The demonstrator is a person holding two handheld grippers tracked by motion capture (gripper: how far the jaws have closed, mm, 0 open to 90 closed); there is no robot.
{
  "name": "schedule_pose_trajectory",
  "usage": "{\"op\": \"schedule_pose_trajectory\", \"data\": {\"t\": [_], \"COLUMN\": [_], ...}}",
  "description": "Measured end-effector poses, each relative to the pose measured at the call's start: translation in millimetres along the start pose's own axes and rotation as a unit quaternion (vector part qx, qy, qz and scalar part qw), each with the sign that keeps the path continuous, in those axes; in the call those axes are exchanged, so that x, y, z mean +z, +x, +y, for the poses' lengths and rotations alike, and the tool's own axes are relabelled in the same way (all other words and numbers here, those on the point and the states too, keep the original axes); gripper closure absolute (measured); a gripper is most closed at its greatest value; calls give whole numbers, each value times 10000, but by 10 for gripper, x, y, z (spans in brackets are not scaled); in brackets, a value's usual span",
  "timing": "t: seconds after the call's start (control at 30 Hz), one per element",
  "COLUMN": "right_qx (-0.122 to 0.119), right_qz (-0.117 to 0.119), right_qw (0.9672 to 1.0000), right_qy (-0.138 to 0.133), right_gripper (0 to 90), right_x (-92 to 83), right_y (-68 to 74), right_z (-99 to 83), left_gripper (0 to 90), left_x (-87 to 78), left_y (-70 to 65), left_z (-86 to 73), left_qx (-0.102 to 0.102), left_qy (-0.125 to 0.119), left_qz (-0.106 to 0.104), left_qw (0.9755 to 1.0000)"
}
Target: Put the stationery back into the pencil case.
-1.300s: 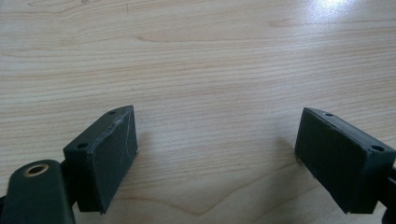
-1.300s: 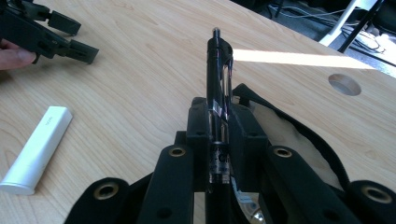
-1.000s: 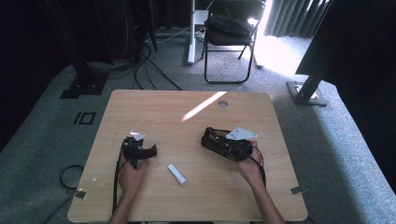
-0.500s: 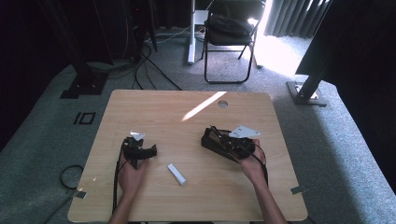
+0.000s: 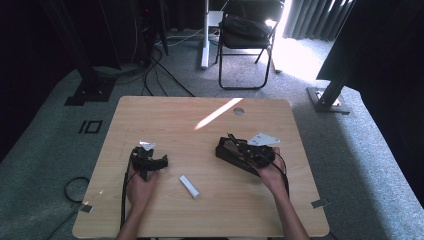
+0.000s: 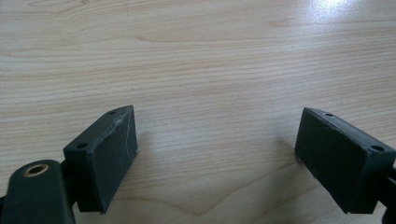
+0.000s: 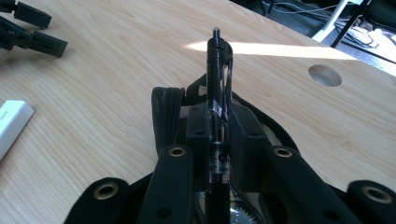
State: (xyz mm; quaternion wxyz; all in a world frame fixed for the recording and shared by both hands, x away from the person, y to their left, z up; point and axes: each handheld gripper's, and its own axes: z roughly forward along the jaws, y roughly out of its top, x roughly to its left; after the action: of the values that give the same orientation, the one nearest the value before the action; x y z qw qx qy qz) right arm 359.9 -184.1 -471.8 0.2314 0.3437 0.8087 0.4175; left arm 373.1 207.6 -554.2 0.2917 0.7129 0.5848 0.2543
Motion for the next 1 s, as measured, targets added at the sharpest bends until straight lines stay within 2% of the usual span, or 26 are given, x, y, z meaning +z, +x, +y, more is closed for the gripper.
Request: {"op": "schedule_pose_trajectory", "data": {"t": [0.7, 1.0], "right_qx": [-249, -459], "right_qz": [18, 0], "right_qw": [9994, 9985], "right_qy": [239, 283], "right_gripper": [794, 794], "right_x": [26, 60], "right_y": [-154, -204], "right_z": [-9, 5], "left_gripper": [133, 133], "left_x": [0, 0], "left_y": [0, 0], "left_z": [0, 0], "left_qx": [-1, 0], "left_qy": [0, -1], "left_qz": [0, -1], "left_qw": [10000, 10000]}}
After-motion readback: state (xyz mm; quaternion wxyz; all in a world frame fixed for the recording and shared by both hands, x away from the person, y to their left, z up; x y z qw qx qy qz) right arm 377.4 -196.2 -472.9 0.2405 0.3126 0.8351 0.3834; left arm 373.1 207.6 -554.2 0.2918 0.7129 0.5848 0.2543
